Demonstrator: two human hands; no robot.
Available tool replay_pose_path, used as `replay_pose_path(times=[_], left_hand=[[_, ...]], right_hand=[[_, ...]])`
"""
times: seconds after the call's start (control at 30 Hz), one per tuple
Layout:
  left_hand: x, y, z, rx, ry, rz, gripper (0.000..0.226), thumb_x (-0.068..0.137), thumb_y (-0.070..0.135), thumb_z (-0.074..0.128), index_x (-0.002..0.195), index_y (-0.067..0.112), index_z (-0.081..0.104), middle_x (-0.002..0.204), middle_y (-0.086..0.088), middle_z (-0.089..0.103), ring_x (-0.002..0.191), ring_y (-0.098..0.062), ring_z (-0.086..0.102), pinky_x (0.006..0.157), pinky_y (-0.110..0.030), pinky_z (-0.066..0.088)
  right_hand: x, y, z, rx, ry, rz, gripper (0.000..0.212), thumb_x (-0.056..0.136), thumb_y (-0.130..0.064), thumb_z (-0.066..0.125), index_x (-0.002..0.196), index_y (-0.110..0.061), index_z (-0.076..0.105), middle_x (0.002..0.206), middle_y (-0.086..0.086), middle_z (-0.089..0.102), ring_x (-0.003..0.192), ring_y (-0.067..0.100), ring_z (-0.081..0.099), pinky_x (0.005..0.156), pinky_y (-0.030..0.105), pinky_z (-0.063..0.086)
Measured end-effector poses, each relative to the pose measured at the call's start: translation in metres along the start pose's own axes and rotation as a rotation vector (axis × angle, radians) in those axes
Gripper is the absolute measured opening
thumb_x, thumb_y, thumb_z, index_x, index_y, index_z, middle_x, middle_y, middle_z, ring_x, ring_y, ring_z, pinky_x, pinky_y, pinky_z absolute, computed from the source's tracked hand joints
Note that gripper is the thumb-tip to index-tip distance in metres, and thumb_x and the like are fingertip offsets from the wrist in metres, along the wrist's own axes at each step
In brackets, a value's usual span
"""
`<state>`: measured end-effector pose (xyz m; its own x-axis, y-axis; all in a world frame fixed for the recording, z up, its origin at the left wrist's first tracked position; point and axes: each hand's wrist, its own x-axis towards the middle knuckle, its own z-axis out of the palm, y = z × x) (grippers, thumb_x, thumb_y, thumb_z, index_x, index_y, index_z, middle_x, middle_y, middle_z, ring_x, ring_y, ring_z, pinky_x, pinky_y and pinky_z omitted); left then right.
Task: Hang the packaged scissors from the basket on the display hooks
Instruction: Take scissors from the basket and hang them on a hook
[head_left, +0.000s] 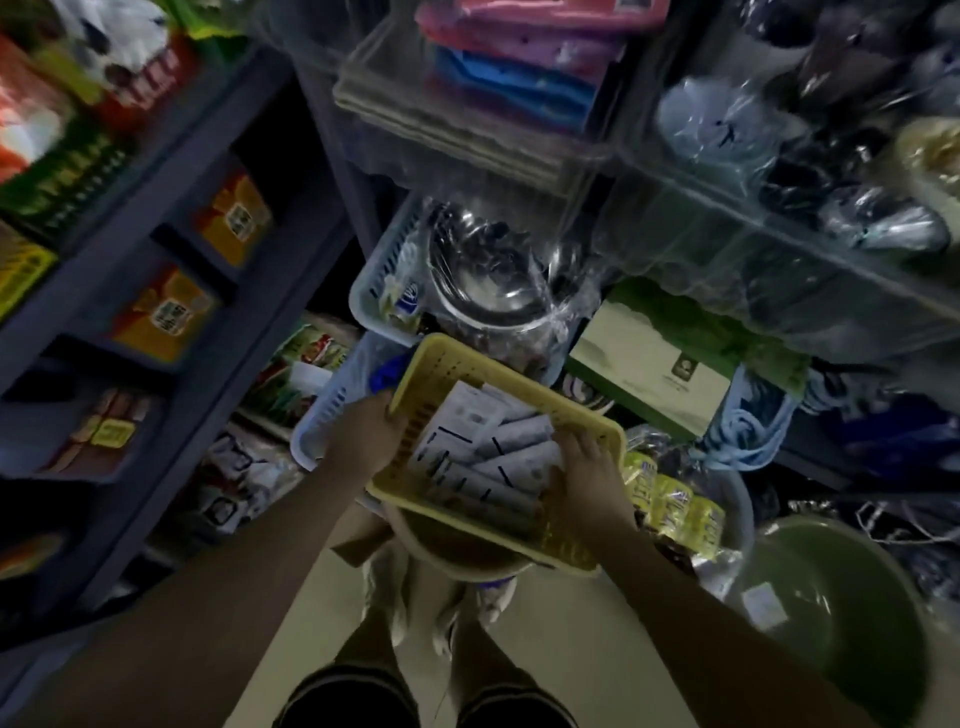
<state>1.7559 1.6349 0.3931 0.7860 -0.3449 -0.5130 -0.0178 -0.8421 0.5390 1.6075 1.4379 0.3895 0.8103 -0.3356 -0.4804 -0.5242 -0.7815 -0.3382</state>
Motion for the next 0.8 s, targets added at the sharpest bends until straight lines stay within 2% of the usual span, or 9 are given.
replay_pose_path(times=[0.07, 0.17, 0.27, 0.33, 0.47, 0.53, 0.6, 0.7, 0.8], left_hand=[[0.011, -0.005, -0.005, 0.014, 0.005, 0.064, 0.013, 0.094, 0.015, 0.043, 0.092, 0.007, 0.053, 0.066, -0.02, 0.054, 0.067, -0.036, 0.053, 0.063, -0.044, 0.041], [0.014, -0.007, -0.008, 0.148, -0.053, 0.171, 0.001, 0.092, 0.021, 0.045, 0.091, 0.022, 0.046, 0.056, -0.002, 0.044, 0.062, -0.03, 0.052, 0.054, -0.033, 0.034], [0.016, -0.01, -0.005, 0.164, -0.124, 0.208, 0.016, 0.089, 0.021, 0.048, 0.075, 0.023, 0.04, 0.055, 0.001, 0.038, 0.053, -0.022, 0.042, 0.051, -0.029, 0.03], [0.022, -0.014, -0.006, 0.148, -0.13, 0.216, 0.011, 0.089, 0.021, 0.048, 0.079, 0.018, 0.045, 0.056, 0.0, 0.041, 0.056, -0.023, 0.046, 0.05, -0.028, 0.03], [0.033, -0.028, -0.011, 0.095, -0.117, 0.258, 0.011, 0.088, 0.024, 0.051, 0.096, 0.017, 0.055, 0.062, -0.006, 0.056, 0.061, -0.027, 0.057, 0.052, -0.032, 0.043], [0.038, -0.038, -0.011, 0.086, -0.085, 0.28, 0.018, 0.085, 0.031, 0.054, 0.099, 0.018, 0.055, 0.073, -0.011, 0.062, 0.066, -0.028, 0.061, 0.057, -0.042, 0.051], [0.038, -0.039, -0.01, 0.115, -0.076, 0.299, 0.04, 0.082, 0.04, 0.053, 0.115, 0.019, 0.049, 0.093, -0.013, 0.063, 0.081, -0.032, 0.062, 0.065, -0.045, 0.053], [0.032, -0.026, -0.003, 0.311, 0.005, 0.412, 0.065, 0.08, 0.033, 0.058, 0.137, 0.013, 0.032, 0.128, -0.018, 0.052, 0.113, -0.037, 0.053, 0.085, -0.051, 0.051], [0.015, 0.003, -0.001, 0.456, 0.108, 0.607, 0.062, 0.081, 0.021, 0.062, 0.136, 0.006, 0.037, 0.135, -0.02, 0.049, 0.122, -0.039, 0.048, 0.096, -0.051, 0.046]], right_hand=[[0.013, -0.015, 0.007, -0.065, 0.011, -0.088, 0.052, 0.095, -0.019, 0.043, 0.144, -0.018, 0.029, 0.155, 0.009, 0.026, 0.138, 0.03, 0.031, 0.109, 0.04, 0.032], [0.037, -0.043, 0.017, -0.252, -0.068, -0.312, 0.063, 0.092, -0.006, 0.044, 0.148, -0.02, 0.019, 0.161, 0.005, 0.009, 0.146, 0.027, 0.015, 0.115, 0.042, 0.022], [0.063, -0.066, 0.03, -0.451, -0.089, -0.414, 0.064, 0.095, -0.006, 0.038, 0.15, -0.016, 0.007, 0.161, 0.006, -0.001, 0.148, 0.027, 0.005, 0.119, 0.041, 0.01], [0.076, -0.074, 0.041, -0.537, -0.026, -0.395, 0.061, 0.096, -0.013, 0.039, 0.149, -0.011, 0.009, 0.16, 0.01, 0.008, 0.147, 0.028, 0.009, 0.119, 0.04, 0.01], [0.083, -0.078, 0.052, -0.624, 0.112, -0.351, 0.038, 0.089, -0.019, 0.054, 0.127, -0.013, 0.049, 0.126, 0.009, 0.055, 0.118, 0.028, 0.049, 0.101, 0.035, 0.038], [0.079, -0.068, 0.053, -0.499, 0.004, -0.267, 0.036, 0.092, -0.012, 0.046, 0.128, -0.011, 0.047, 0.127, 0.013, 0.053, 0.117, 0.031, 0.051, 0.093, 0.037, 0.042], [0.066, -0.055, 0.054, -0.374, -0.07, -0.162, 0.035, 0.094, -0.012, 0.042, 0.129, -0.014, 0.045, 0.128, 0.012, 0.055, 0.114, 0.029, 0.056, 0.082, 0.035, 0.046], [0.043, -0.036, 0.052, -0.127, -0.102, -0.041, 0.038, 0.094, -0.02, 0.043, 0.131, -0.021, 0.042, 0.13, 0.009, 0.055, 0.114, 0.029, 0.056, 0.087, 0.037, 0.049], [0.021, -0.021, 0.029, 0.384, 0.047, 0.17, 0.025, 0.091, -0.025, 0.053, 0.115, -0.016, 0.053, 0.096, 0.006, 0.06, 0.088, 0.022, 0.059, 0.066, 0.028, 0.046]])
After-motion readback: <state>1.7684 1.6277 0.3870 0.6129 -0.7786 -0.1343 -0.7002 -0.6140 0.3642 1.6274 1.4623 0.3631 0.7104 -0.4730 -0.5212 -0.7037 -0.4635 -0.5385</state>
